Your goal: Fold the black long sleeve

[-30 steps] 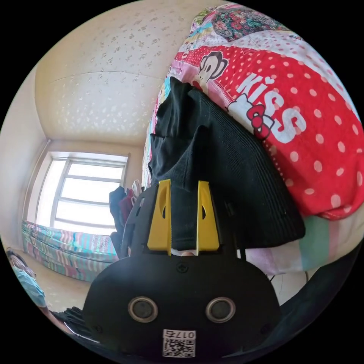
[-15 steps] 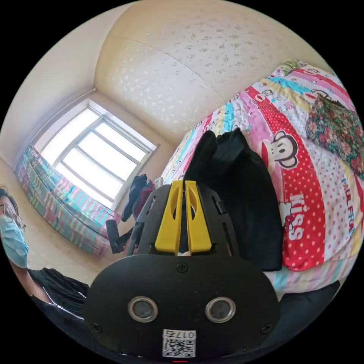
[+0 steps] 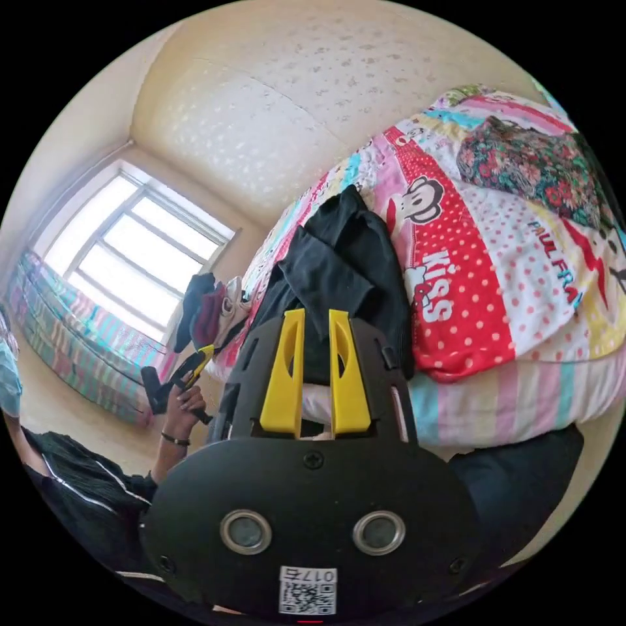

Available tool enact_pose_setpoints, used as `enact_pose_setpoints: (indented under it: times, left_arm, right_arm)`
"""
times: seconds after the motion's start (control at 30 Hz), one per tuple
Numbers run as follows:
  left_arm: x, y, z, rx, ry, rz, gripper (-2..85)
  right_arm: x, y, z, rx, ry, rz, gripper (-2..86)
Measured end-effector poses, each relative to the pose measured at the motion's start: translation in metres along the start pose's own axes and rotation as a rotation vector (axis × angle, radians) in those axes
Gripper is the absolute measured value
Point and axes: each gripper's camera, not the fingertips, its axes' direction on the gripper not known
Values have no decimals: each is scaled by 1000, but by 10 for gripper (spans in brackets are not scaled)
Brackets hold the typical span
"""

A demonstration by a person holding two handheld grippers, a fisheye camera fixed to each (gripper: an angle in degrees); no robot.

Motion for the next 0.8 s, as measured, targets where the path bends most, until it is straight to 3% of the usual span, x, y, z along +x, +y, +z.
enact_pose_setpoints:
  times: [0.1,0.17,0.23,0.3,0.4,0.5,0.67,0.8]
  left_arm:
    - [20,-6,36,-43,-39,143,40]
    - [21,-3,62,-103,-150,157,17]
    - [9,5,91,-274,-327,129,-2]
    - [3,14,74,-188,-265,95,-5]
    - [-4,21,46,-225,-303,76,-6]
    - [-13,32,9,-150,-315,84,2]
    - [-48,42,-11,-166,-191,-39,73]
    - [-63,32,-12,-193,-196,-62,98]
  right_arm:
    - [-24,-13,28,-37,66,-129,67]
    - [-19,-15,64,-148,175,-161,68]
    - [-6,-10,90,-301,311,-150,64]
    - [-12,-1,80,-235,326,-214,55]
    - [-25,0,54,-238,403,-218,51]
    - [-27,5,19,-155,380,-170,81]
    - [-5,18,0,-120,352,-97,102]
    - [-4,18,-15,-73,413,-61,112]
